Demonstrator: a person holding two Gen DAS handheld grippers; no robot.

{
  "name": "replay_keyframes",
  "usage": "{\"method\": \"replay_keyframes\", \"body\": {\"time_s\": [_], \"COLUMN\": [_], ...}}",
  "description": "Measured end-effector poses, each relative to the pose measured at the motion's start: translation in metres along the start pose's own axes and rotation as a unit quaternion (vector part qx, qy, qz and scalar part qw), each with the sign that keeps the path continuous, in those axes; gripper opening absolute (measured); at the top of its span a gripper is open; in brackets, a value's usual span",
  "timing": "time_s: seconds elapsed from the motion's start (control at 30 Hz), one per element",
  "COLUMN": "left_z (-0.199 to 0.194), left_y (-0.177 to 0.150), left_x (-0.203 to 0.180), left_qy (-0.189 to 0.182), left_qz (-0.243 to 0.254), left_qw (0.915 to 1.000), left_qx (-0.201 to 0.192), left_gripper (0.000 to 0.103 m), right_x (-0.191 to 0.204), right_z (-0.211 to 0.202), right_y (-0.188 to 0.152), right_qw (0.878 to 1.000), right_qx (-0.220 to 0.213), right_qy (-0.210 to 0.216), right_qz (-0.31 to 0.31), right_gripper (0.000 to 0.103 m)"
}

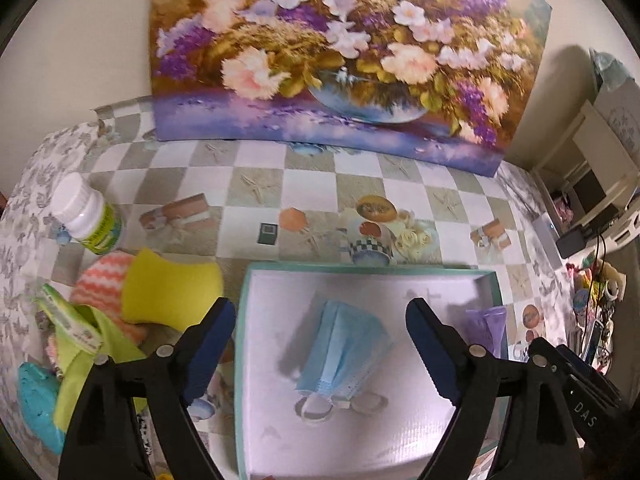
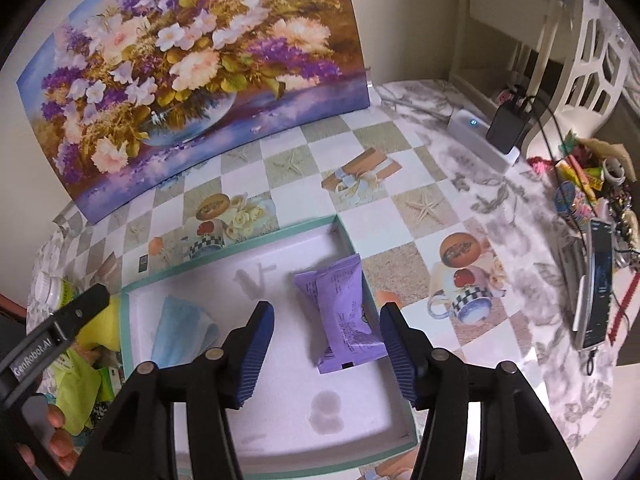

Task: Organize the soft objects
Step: 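Carry both items over the white tray and open both grippers to drop them, then withdraw both grippers from the tray back toward the pile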

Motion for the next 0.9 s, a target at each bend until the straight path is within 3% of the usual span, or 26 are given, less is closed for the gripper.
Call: {"method": "replay_keyframes", "body": {"time_s": [0.53,0.57,0.67,0.7,0.9], "left_z": [0.000,0.002,0.010,0.012,0.023], "left_y": [-0.003,-0.003,-0.004,-0.005,-0.008], "left_x": [0.038,0.040,0.044,0.045,0.055], "left_qy": [0.022,0.021,0.017,0.017,0.026], "left_qz": [-0.054,-0.056,-0.058,-0.059,-0.071], "left_qw": [0.9982,0.9981,0.9980,0.9979,0.9968], "left_qx": [0.015,0.016,0.019,0.021,0.027], "left_gripper": [0.094,0.094,0.103,0.103,0.103], "right_x": [-0.001,0.000,-0.001,-0.001,0.003], "right_z": [0.010,0.012,0.018,0.019,0.025], "right_y": [-0.007,-0.007,-0.008,-0.008,-0.010], "right_qw": [1.000,1.000,0.999,0.999,0.999], "right_qx": [0.022,0.024,0.025,0.025,0.031], "right_qy": [-0.009,-0.011,-0.025,-0.028,-0.037], "right_qz": [-0.001,-0.003,-0.006,-0.006,-0.014], "right_gripper": [0.063,0.066,0.097,0.103,0.103]}}
Point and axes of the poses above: each gripper's, at about its wrist camera, not at the fingertips, and z roughly the way its jaws point, x to its left, y to its top, the point moved 10 cm from there along z, roughly the way its jaws point, and after that the axes turned 10 degrees about x, right-handed, at the moved point
